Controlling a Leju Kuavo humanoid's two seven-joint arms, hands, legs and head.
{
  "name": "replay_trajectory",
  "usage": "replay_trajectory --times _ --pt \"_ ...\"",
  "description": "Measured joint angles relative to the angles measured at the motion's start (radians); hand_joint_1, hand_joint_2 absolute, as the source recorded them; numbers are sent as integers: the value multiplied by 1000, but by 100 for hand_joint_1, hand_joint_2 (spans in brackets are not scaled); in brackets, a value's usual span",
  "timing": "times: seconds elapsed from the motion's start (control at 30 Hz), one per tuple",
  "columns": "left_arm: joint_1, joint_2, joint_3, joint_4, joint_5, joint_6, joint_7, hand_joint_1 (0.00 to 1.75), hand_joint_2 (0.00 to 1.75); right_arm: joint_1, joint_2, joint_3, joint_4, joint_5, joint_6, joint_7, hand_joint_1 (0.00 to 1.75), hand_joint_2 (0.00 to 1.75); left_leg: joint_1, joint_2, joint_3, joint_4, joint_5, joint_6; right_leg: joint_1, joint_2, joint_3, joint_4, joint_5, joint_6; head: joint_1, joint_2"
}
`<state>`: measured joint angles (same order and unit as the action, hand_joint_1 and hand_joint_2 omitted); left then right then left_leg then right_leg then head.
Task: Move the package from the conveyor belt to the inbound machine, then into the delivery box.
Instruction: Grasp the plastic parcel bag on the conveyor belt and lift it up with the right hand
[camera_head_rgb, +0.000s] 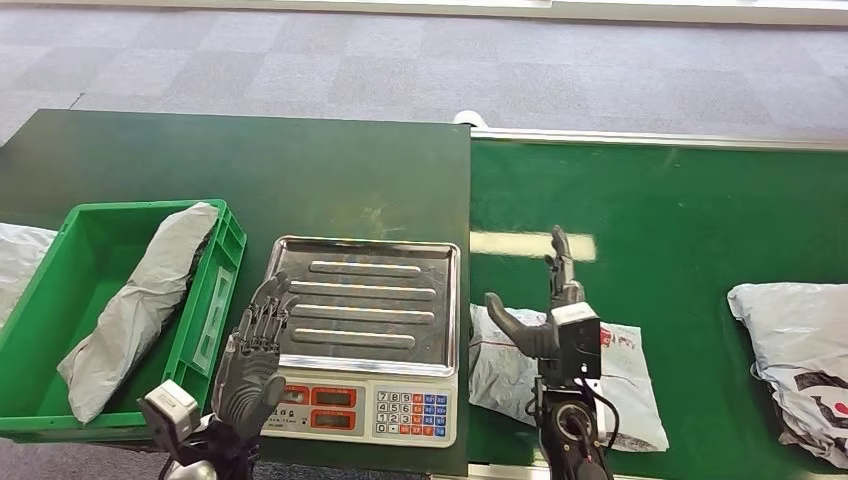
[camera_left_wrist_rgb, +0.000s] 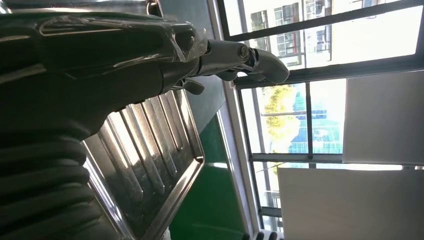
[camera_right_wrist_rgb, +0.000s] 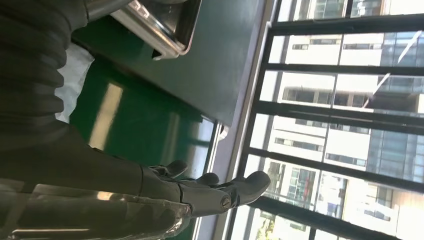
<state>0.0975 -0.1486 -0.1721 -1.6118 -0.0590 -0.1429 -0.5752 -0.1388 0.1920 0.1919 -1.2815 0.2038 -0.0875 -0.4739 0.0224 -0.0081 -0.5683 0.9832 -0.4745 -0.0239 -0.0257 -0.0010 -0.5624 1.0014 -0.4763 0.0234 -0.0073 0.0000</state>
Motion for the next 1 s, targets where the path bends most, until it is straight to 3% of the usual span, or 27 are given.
replay_trajectory --times 0.17,0.3,0.63,1.0 --pt "-52 -24 31 75 -10 -44 0 0 175 67 18 -133 -94 -14 7 3 0 175 0 1 1 0 0 0 0 0 0 0 0 0 0 0" --pt "-78 -36 46 117 -17 -52 0 0 175 84 26 -180 -123 -22 28 3 0 175 0 1 1 0 0 0 0 1 1 0 0 0 0 0" --pt "-103 -51 56 172 -31 -66 -3 0 175 103 43 -188 -135 -11 55 29 0 175 0 1 1 0 0 0 0 1 0 0 0 0 0 0" --pt "-100 -57 65 172 -31 -65 1 0 175 111 43 -163 -135 46 25 60 0 175 0 1 1 0 0 0 0 1 1 0 0 0 0 0"
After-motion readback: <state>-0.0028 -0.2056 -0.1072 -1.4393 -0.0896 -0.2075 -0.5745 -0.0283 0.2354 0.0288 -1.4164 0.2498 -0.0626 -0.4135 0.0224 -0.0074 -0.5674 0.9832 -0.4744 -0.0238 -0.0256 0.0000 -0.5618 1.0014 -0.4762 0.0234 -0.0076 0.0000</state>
